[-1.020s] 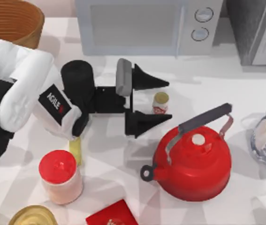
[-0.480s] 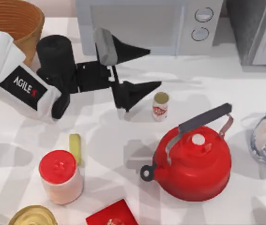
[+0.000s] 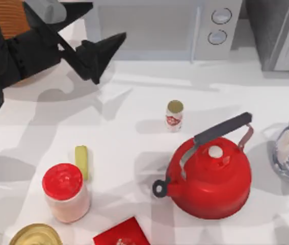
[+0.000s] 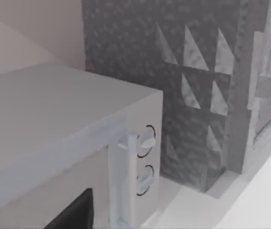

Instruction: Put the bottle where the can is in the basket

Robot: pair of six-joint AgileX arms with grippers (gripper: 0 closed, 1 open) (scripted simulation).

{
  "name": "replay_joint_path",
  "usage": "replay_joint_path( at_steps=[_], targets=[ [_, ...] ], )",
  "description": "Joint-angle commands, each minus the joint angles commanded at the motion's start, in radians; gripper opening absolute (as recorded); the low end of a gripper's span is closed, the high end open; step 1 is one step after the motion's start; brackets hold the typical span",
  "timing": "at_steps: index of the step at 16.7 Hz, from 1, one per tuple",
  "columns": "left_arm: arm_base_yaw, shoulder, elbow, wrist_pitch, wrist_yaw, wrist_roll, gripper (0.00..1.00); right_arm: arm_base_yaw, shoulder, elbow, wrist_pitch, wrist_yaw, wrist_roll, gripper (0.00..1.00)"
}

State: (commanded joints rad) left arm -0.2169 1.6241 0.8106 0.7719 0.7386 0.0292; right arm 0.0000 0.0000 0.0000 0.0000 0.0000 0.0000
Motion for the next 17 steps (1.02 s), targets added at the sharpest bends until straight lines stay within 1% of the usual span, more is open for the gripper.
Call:
replay_joint_path(
  at_steps=[10,14,17],
  targets=[
    [0.14,-1.041,-0.521,-0.501,-0.474,-0.013,1.0,0.0,0.0,0.0,0.0,0.0,0.0,1.0],
    [0.185,-1.369,-0.683,-0.654,-0.622,-0.021,1.0,0.0,0.0,0.0,0.0,0.0,0.0,1.0],
    [0.207,-1.538,-0.767,-0.732,-0.699,-0.026,1.0,0.0,0.0,0.0,0.0,0.0,0.0,1.0]
  ],
)
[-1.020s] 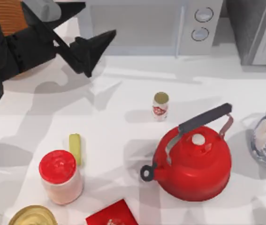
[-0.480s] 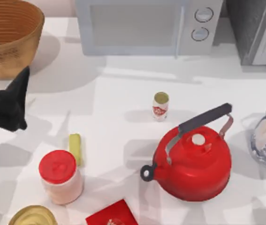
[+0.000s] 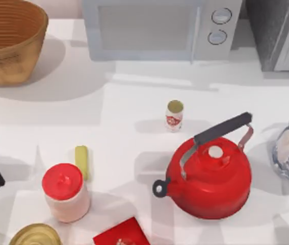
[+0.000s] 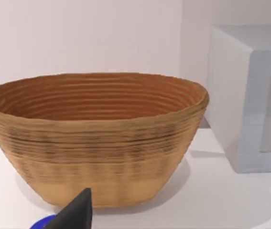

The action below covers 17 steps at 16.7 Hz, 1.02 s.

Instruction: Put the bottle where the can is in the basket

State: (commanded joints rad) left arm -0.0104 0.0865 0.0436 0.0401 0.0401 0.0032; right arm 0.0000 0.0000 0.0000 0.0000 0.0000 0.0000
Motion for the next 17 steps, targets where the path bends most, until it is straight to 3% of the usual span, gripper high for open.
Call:
replay_joint_path(
  at_steps=[3,10,17],
  targets=[
    [0.01,-0.08,-0.041,-0.037,-0.037,-0.003,1.0,0.0,0.0,0.0,0.0,0.0,0.0,1.0],
    [0.015,-0.07,-0.041,-0.028,-0.034,0.0,1.0,0.0,0.0,0.0,0.0,0.0,0.0,1.0],
    [0.155,0.286,-0.029,0.21,0.099,0.061,1.0,0.0,0.0,0.0,0.0,0.0,0.0,1.0]
  ],
)
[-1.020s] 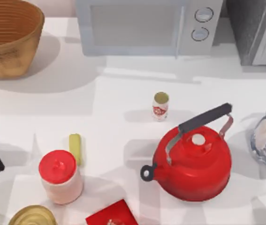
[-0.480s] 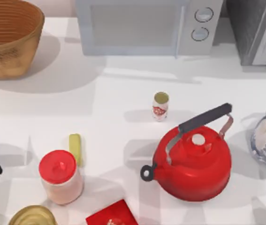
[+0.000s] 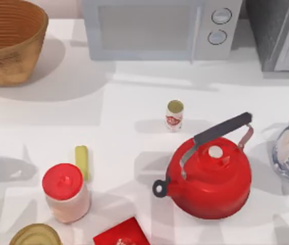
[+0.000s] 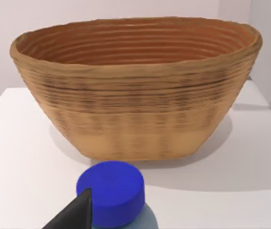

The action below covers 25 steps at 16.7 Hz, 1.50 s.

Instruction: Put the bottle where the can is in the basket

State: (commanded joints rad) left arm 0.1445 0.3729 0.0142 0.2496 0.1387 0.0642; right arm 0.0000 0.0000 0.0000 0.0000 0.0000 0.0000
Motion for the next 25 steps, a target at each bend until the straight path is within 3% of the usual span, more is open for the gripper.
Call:
replay_joint_path(
  at_steps=[7,12,19,25],
  targets=[
    [0.198,0.565,0.029,0.343,0.195,0.086,1.0,0.0,0.0,0.0,0.0,0.0,0.0,1.0],
    [0.289,0.831,0.029,0.498,0.283,0.126,1.0,0.0,0.0,0.0,0.0,0.0,0.0,1.0],
    [0.297,0.87,0.026,0.521,0.295,0.131,1.0,0.0,0.0,0.0,0.0,0.0,0.0,1.0],
    [0.233,1.069,0.124,0.639,0.238,0.102,1.0,0.0,0.0,0.0,0.0,0.0,0.0,1.0]
  ],
)
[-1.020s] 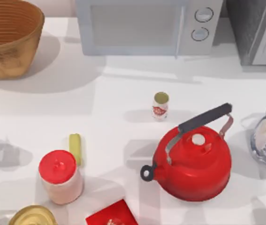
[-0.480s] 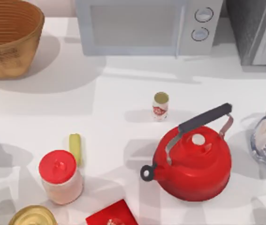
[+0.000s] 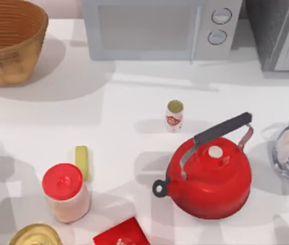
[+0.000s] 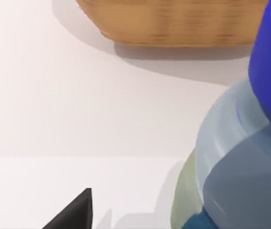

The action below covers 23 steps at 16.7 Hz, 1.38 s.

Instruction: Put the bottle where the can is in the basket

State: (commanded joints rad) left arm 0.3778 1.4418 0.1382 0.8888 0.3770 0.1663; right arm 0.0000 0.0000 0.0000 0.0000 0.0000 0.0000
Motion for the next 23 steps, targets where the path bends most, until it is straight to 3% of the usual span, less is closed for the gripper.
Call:
replay_joint_path(
  at_steps=[6,12,23],
  targets=[
    [-0.058,0.249,0.053,0.198,-0.049,-0.022,1.0,0.0,0.0,0.0,0.0,0.0,0.0,1.0],
    [-0.063,0.278,0.055,0.227,-0.054,-0.023,1.0,0.0,0.0,0.0,0.0,0.0,0.0,1.0],
    [-0.063,0.278,0.055,0.227,-0.054,-0.023,0.17,0.0,0.0,0.0,0.0,0.0,0.0,1.0]
  ],
)
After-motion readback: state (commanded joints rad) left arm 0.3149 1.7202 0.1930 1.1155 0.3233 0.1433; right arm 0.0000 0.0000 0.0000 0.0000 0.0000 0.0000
